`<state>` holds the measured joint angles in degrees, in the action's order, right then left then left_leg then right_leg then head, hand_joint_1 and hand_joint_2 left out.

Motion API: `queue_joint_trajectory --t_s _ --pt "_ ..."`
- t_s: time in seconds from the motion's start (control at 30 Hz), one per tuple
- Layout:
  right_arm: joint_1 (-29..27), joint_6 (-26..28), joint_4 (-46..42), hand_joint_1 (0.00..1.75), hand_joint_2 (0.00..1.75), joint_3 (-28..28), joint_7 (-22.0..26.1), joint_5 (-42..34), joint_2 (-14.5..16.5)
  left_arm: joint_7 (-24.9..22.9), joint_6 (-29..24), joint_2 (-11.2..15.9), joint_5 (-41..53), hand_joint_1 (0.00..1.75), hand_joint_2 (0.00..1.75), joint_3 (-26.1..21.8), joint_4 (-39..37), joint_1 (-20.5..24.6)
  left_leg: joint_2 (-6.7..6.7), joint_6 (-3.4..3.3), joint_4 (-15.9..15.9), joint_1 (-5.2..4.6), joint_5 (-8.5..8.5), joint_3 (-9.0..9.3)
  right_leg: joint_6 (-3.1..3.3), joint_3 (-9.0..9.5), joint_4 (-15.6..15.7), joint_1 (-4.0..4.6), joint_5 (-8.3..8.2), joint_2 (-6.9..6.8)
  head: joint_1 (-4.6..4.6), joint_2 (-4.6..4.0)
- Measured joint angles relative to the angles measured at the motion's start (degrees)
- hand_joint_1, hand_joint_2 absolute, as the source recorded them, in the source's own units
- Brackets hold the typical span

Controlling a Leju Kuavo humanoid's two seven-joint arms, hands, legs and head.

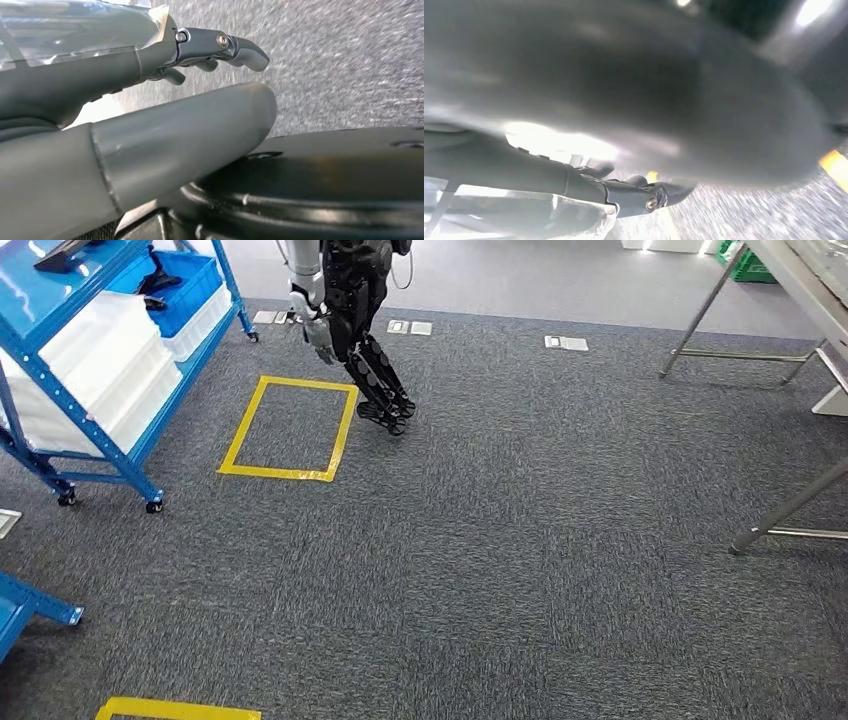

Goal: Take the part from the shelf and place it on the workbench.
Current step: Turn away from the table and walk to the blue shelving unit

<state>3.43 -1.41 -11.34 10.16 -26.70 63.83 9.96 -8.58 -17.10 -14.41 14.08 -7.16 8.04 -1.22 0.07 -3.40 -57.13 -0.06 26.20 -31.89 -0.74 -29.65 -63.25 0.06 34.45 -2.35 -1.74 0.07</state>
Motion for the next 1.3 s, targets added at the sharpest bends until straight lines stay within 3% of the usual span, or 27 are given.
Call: queue_joint_trajectory --t_s 0.07,0.1,0.13,0.17,0.23,0.3,0.37,0.4,0.47,0.53,0.6,0.63,0.7,0.73,0.8,0.83,0.9,0.97,1.03,1.1,1.13,1.17,1.23,1.3 --pt "0.4 -0.1 0.0 0.00 0.00 0.0 0.1 -0.2 0.1 -0.3 0.2 0.0 0.3 0.00 0.00 -0.2 0.0 0.1 -1.36 -0.16 0.0 0.01 -0.04 -0.02 0.09 -3.66 -7.5 -0.04 2.42 1.48 0.26 0.00" --pt "0.6 -0.2 0.0 0.00 0.00 0.0 0.2 -0.3 0.1 -0.4 0.4 0.0 0.4 0.00 0.00 -0.3 0.0 0.1 -2.13 -0.16 0.0 -0.01 -0.02 0.05 -0.12 -4.58 -9.4 -0.05 2.60 1.68 0.27 0.00" --pt "0.7 -0.2 0.0 0.00 0.00 0.0 0.2 -0.4 0.2 -0.4 0.6 0.0 0.6 0.00 0.00 -0.3 0.0 0.1 -2.98 -0.15 0.0 -0.03 -0.01 0.15 -0.48 -4.51 -9.0 -0.08 1.79 1.81 0.30 0.00" --pt "0.7 -0.2 0.0 0.00 0.00 0.0 0.2 -0.4 0.2 -0.3 0.9 0.0 0.7 0.00 0.00 -0.3 0.0 0.1 -3.88 -0.12 0.0 -0.03 0.01 0.28 -0.92 -3.50 -6.4 -0.16 0.18 2.10 0.32 0.00" --pt "0.5 -0.3 0.0 0.00 0.00 0.1 0.2 -0.5 0.2 -0.2 1.2 0.0 0.9 0.00 0.00 -0.4 0.0 0.1 -5.49 0.11 -0.2 -0.12 0.04 0.34 -1.47 -0.45 1.5 -0.42 -3.45 4.21 0.41 0.00" --pt "0.3 -0.4 0.0 0.00 0.00 0.1 0.2 -0.6 0.3 -0.1 1.3 0.0 1.0 0.00 0.00 -0.4 0.0 0.1 -6.66 0.66 -0.3 -0.20 -0.04 -0.05 -1.06 0.96 6.0 -0.55 -4.87 6.21 0.41 0.00" --pt "0.4 -0.5 0.0 0.00 0.00 0.1 0.2 -0.6 0.5 -0.1 1.3 0.0 1.0 0.00 0.00 -0.4 0.0 0.1 -7.67 1.41 -0.2 -0.07 -0.29 -0.50 -0.16 1.08 6.5 -0.43 -4.92 5.90 0.35 0.00" --pt "0.5 -0.5 0.0 0.00 0.00 0.1 0.1 -0.6 0.6 -0.1 1.3 0.1 1.0 0.00 0.00 -0.4 0.0 0.0 -7.42 1.73 -0.3 -0.03 -0.21 -0.68 0.27 1.28 6.7 -0.47 -5.08 5.29 0.33 0.00" --pt "0.3 -0.6 0.0 0.00 0.00 0.1 0.1 -0.6 0.7 -0.1 1.3 0.1 1.0 0.00 0.00 -0.4 0.0 0.0 -4.60 2.34 -3.0 -0.15 1.50 -1.99 1.01 1.72 7.1 -0.64 -5.36 3.84 -0.04 0.00" --pt "0.1 -0.6 0.0 0.00 0.00 0.1 0.1 -0.6 0.7 -0.1 1.3 0.3 1.0 0.00 0.00 -0.4 0.0 0.0 -1.33 2.84 -10.0 -0.21 5.16 -5.45 1.47 1.80 7.2 -0.52 -5.31 2.22 -0.43 0.00" --pt "0.0 -0.6 0.0 0.00 0.00 0.2 0.1 -0.6 0.6 0.0 1.3 0.5 1.0 0.00 0.00 -0.4 0.0 0.0 -0.60 3.12 -16.4 -0.12 7.29 -8.88 1.75 1.67 7.2 -0.32 -5.13 0.48 -0.48 0.00" --pt "-0.1 -0.6 0.0 0.00 0.00 0.2 0.1 -0.6 0.6 0.1 1.5 0.5 1.1 0.00 0.00 -0.4 0.0 -0.1 -0.44 3.15 -17.0 -0.10 6.81 -9.21 1.87 1.65 7.2 -0.25 -4.99 -0.33 -0.50 0.00" --pt "-0.1 -0.5 0.0 0.00 0.00 0.2 0.0 -0.5 0.6 0.5 2.2 0.6 1.6 0.00 0.00 -0.4 0.0 -0.2 0.40 2.95 -11.5 -0.12 3.45 -6.26 1.94 1.87 7.2 -0.16 -4.64 -1.70 -0.51 0.00" --pt "-0.2 -0.5 0.0 0.00 0.00 0.2 0.0 -0.4 0.6 0.6 2.6 0.7 1.9 0.00 0.00 -0.4 0.0 -0.3 1.78 2.68 -7.2 -0.28 1.90 -3.91 1.83 2.20 7.2 -0.02 -4.40 -2.24 -0.56 0.00" --pt "-0.4 -0.5 0.0 0.00 0.00 0.3 0.0 -0.6 0.6 0.0 3.1 0.7 2.2 0.00 0.00 -0.4 0.0 -0.3 3.61 1.93 -1.6 -0.69 0.42 -0.75 1.37 2.65 7.2 0.31 -3.90 -3.15 -0.49 0.00" --pt "-0.4 -0.5 0.0 0.00 0.00 0.4 0.0 -0.8 0.6 -0.5 3.2 0.7 2.3 0.00 0.00 -0.4 0.0 -0.2 3.83 1.56 -0.7 -0.92 0.44 -0.31 1.11 2.83 7.2 0.42 -3.70 -3.63 -0.40 0.00" --pt "-0.4 -0.6 0.0 0.00 0.00 0.9 -0.1 -1.3 0.7 -0.9 3.6 0.7 2.3 0.00 0.00 -0.4 0.0 -0.2 2.34 0.91 -0.3 -0.92 0.22 -0.28 0.59 3.16 7.2 0.39 -3.35 -4.49 -0.24 0.00" --pt "-0.3 -0.6 0.0 0.00 0.00 1.5 -0.4 -1.6 0.7 -0.6 4.5 0.8 2.3 0.00 0.00 -0.4 0.0 -0.2 1.05 0.27 0.3 -0.60 -0.20 -0.06 0.21 2.55 5.2 0.26 -2.07 -2.73 -0.05 0.00" --pt "-0.2 -0.4 0.0 0.00 0.00 2.0 -0.5 -1.6 0.8 0.7 5.4 0.9 2.4 0.00 0.00 -0.4 0.0 -0.3 -0.09 -0.13 0.5 -0.40 -0.43 0.05 0.33 -0.41 -1.1 0.02 0.79 0.40 0.26 0.00" --pt "0.2 0.1 0.0 0.00 0.00 2.4 -0.5 -1.4 0.8 2.5 6.4 1.1 2.6 0.00 0.00 -0.4 0.0 -0.4 -1.50 -0.25 0.5 -0.37 -0.45 0.09 0.31 -3.91 -8.4 -0.12 3.27 1.58 0.37 0.00" --pt "0.3 0.3 0.0 0.00 0.00 2.6 -0.6 -1.4 0.8 3.3 6.9 1.2 2.7 0.00 0.00 -0.4 0.0 -0.5 -2.40 -0.25 0.5 -0.35 -0.42 0.19 -0.03 -4.68 -10.0 -0.20 3.32 1.75 0.38 0.00" --pt "0.4 0.5 0.0 0.00 0.00 2.8 -0.9 -1.4 0.8 3.8 7.4 1.3 2.8 0.00 0.00 -0.4 0.0 -0.5 -3.31 -0.20 0.5 -0.33 -0.39 0.33 -0.55 -4.33 -9.1 -0.33 2.31 1.83 0.41 0.00" --pt "0.4 0.6 0.0 0.00 0.00 3.4 -1.8 -2.1 0.8 4.3 8.8 1.5 3.0 0.00 0.00 -0.4 0.0 -0.5 -5.13 0.00 0.4 -0.27 -0.29 0.62 -1.72 -1.46 -2.0 -0.84 -1.54 2.76 0.43 0.00" --pt "0.4 0.6 0.0 0.00 0.00 4.3 -3.2 -3.1 1.0 4.1 10.3 1.9 3.2 0.00 0.00 -0.4 0.0 -0.4 -6.53 0.53 0.1 -0.45 -0.23 0.46 -1.97 0.65 4.4 -1.32 -4.27 5.06 0.59 0.00"
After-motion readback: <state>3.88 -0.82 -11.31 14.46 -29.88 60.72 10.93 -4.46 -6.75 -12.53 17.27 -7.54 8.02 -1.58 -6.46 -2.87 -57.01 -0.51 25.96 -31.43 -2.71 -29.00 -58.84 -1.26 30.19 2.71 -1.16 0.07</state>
